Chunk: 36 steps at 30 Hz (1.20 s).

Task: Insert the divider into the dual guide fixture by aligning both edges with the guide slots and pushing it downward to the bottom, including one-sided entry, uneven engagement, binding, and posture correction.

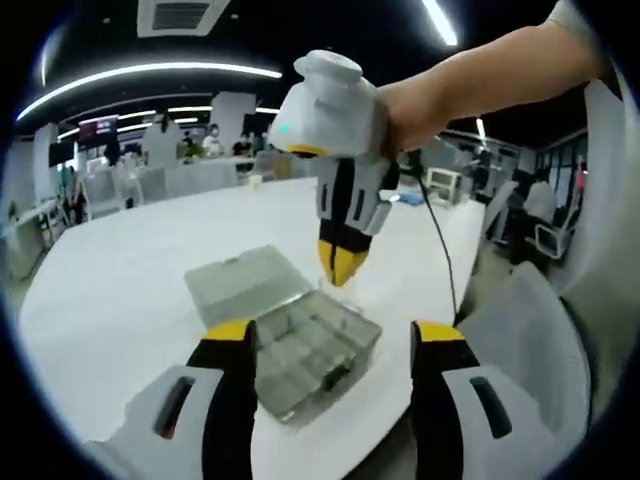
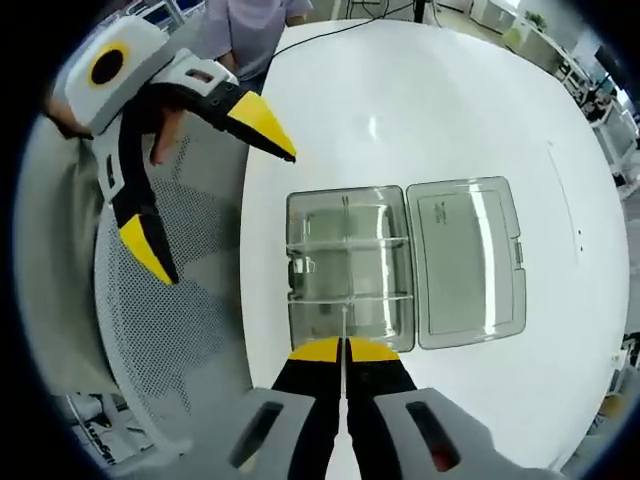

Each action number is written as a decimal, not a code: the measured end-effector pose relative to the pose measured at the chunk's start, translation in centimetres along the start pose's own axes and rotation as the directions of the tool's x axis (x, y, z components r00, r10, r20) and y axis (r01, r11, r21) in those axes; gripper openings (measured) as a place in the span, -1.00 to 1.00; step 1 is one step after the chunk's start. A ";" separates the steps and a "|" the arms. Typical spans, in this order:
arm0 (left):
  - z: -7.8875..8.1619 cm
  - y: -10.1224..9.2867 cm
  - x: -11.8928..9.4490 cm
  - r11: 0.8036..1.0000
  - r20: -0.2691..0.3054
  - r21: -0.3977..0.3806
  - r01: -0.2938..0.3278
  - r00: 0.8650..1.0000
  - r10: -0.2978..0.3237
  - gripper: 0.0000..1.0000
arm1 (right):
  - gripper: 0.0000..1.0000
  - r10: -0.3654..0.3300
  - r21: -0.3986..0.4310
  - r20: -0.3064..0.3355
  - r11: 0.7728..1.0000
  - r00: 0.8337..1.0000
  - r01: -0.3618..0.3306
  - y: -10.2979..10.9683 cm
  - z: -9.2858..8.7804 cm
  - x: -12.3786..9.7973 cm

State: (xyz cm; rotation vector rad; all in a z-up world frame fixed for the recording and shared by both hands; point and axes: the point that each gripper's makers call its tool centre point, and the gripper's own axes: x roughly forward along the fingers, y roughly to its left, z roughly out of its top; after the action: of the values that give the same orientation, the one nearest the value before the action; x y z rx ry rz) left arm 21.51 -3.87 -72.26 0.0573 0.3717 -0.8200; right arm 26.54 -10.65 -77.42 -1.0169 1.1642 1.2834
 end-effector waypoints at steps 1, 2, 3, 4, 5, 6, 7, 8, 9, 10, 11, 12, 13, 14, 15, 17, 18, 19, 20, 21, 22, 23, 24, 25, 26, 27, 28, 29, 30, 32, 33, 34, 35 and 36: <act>0.0 0.0 0.0 1.000 0.000 -0.004 -0.002 1.000 0.002 0.22 | -1.00 0.000 0.000 0.000 1.000 1.000 0.000 0.0 0.0 0.0; 0.0 0.1 -0.1 1.000 0.004 -0.006 -0.004 1.000 0.004 0.22 | -1.00 0.001 0.001 0.000 1.000 1.000 -0.001 0.0 0.0 0.0; 0.0 0.1 -0.1 1.000 0.008 -0.012 -0.004 1.000 0.004 0.22 | -1.00 0.003 0.001 0.000 1.000 1.000 -0.003 0.1 0.0 0.1; -0.1 0.1 -0.1 1.000 0.007 -0.017 -0.006 1.000 0.006 0.23 | -1.00 0.003 -0.002 -0.001 1.000 1.000 -0.003 0.2 0.0 0.2; -0.2 0.2 -0.1 1.000 0.007 -0.017 -0.010 1.000 0.010 0.23 | -1.00 0.000 -0.007 -0.004 1.000 1.000 0.000 0.1 0.0 0.2; -0.3 0.3 -0.1 1.000 0.005 -0.019 -0.012 1.000 0.012 0.24 | -1.00 -0.002 -0.007 -0.006 1.000 1.000 0.002 0.1 0.0 0.3; -0.5 0.3 -0.2 1.000 0.003 -0.025 -0.012 1.000 0.012 0.24 | -1.00 -0.001 -0.008 -0.005 1.000 1.000 0.001 0.1 0.0 0.3; -0.6 0.3 -0.2 1.000 0.002 -0.028 -0.012 1.000 0.012 0.25 | -1.00 -0.003 -0.010 -0.005 1.000 1.000 0.003 0.1 0.1 0.4; -0.7 0.2 -0.3 1.000 -0.001 -0.028 -0.011 1.000 0.011 0.24 | -1.00 0.000 -0.011 -0.005 1.000 1.000 0.000 0.1 0.1 0.4; -0.7 0.2 -0.3 1.000 -0.005 -0.028 -0.009 1.000 0.009 0.24 | -1.00 -0.001 -0.014 -0.006 1.000 1.000 0.001 0.1 0.1 0.5; -0.8 0.1 -0.3 0.999 -0.005 -0.032 -0.007 1.000 0.006 0.23 | -1.00 -0.001 -0.015 -0.009 1.000 1.000 0.001 0.1 0.2 0.6; -0.9 0.1 -0.3 0.999 -0.006 -0.035 -0.008 1.000 0.007 0.23 | -1.00 -0.002 -0.018 -0.009 1.000 1.000 0.002 0.2 0.2 0.6; -0.9 0.1 -0.4 0.999 -0.008 -0.035 -0.010 1.000 0.010 0.23 | -1.00 -0.001 -0.020 -0.010 1.000 1.000 0.001 0.2 0.2 0.7; -1.0 0.2 -0.4 0.999 -0.008 -0.035 -0.011 1.000 0.010 0.22 | -1.00 -0.001 -0.023 -0.012 1.000 1.000 0.000 0.2 0.2 0.8; -1.0 0.2 -0.4 0.999 -0.005 -0.036 -0.010 1.000 0.010 0.22 | -1.00 -0.003 -0.021 -0.017 1.000 1.000 0.003 0.1 0.2 0.9; -1.0 0.1 -0.3 0.999 -0.007 -0.037 -0.008 1.000 0.008 0.22 | -1.00 -0.004 -0.026 -0.021 1.000 1.000 0.003 0.0 0.1 0.9; -1.1 0.1 -0.3 0.999 -0.010 -0.037 -0.008 1.000 0.008 0.22 | -1.00 -0.005 -0.025 -0.021 1.000 1.000 0.005 0.0 0.1 0.9; -1.2 0.1 -0.3 0.999 -0.013 -0.039 -0.008 1.000 0.007 0.22 | -1.00 -0.004 -0.023 -0.022 1.000 1.000 0.004 0.0 0.1 0.9; -1.3 0.1 -0.3 0.999 -0.017 -0.042 -0.008 1.000 0.007 0.22 | -1.00 -0.005 -0.027 -0.024 1.000 1.000 0.004 0.0 0.1 1.0; -1.3 0.1 -0.3 0.999 -0.016 -0.042 -0.008 1.000 0.008 0.22 | -1.00 -0.007 -0.030 -0.026 1.000 1.000 0.006 0.0 0.1 1.0; -1.2 0.1 -0.3 0.999 -0.012 -0.042 -0.008 1.000 0.008 0.22 | -1.00 -0.005 -0.032 -0.029 0.999 1.000 0.004 0.0 0.0 1.1; -1.2 0.1 -0.3 0.999 -0.012 -0.043 -0.008 1.000 0.007 0.23 | -1.00 -0.003 -0.032 -0.030 0.999 1.000 0.002 0.0 0.0 1.2; -1.2 0.1 -0.3 0.999 -0.014 -0.044 -0.008 1.000 0.007 0.23 | -1.00 -0.003 -0.032 -0.030 0.999 1.000 0.002 0.0 -0.1 1.3; -1.3 0.1 -0.3 0.999 -0.016 -0.044 -0.008 1.000 0.008 0.23 | -1.00 -0.002 -0.032 -0.030 0.999 1.000 0.001 -0.1 -0.1 1.4; -1.3 0.1 -0.3 0.999 -0.016 -0.046 -0.008 1.000 0.007 0.23 | -1.00 -0.002 -0.029 -0.031 1.000 1.000 0.001 -0.1 -0.2 1.4; -1.3 0.1 -0.3 0.999 -0.016 -0.046 -0.008 1.000 0.008 0.23 | -1.00 -0.004 -0.035 -0.032 0.999 0.999 0.003 -0.1 -0.2 1.5; -1.3 0.1 -0.3 0.999 -0.017 -0.045 -0.009 1.000 0.008 0.23 | -1.00 -0.008 -0.038 -0.033 0.999 0.999 0.006 -0.2 -0.3 1.5; -1.4 0.1 -0.2 0.999 -0.018 -0.043 -0.010 1.000 0.009 0.22 | -1.00 -0.017 -0.037 -0.033 0.999 0.999 0.016 -0.4 -0.3 1.5; -1.4 0.1 -0.2 0.999 -0.018 -0.043 -0.010 1.000 0.009 0.22 | -1.00 -0.014 -0.034 -0.032 0.999 0.999 0.013 -0.4 -0.3 1.5; -1.4 0.1 -0.2 0.999 -0.019 -0.043 -0.011 1.000 0.010 0.22 | -1.00 -0.008 -0.029 -0.030 1.000 1.000 0.007 -0.3 -0.3 1.6; -1.5 0.1 -0.2 0.999 -0.021 -0.042 -0.012 1.000 0.011 0.22 | -1.00 -0.010 -0.033 -0.032 0.999 0.999 0.009 -0.3 -0.3 1.6; -1.5 0.2 -0.2 0.999 -0.021 -0.044 -0.013 1.000 0.012 0.22 | -1.00 -0.010 -0.033 -0.030 0.999 0.999 0.009 -0.3 -0.3 1.5; -1.5 0.2 -0.2 0.999 -0.020 -0.045 -0.014 1.000 0.013 0.22 | -1.00 -0.010 -0.034 -0.029 0.999 1.000 0.009 -0.3 -0.3 1.5; -1.5 0.2 -0.2 0.999 -0.020 -0.047 -0.016 1.000 0.015 0.22 | -1.00 -0.008 -0.029 -0.028 1.000 1.000 0.007 -0.3 -0.3 1.5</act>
State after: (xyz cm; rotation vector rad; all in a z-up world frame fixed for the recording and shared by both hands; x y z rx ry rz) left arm 21.08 -3.25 -73.58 0.0240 0.4081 -0.7956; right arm 26.73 -10.70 -79.00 -1.0625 1.1645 1.2872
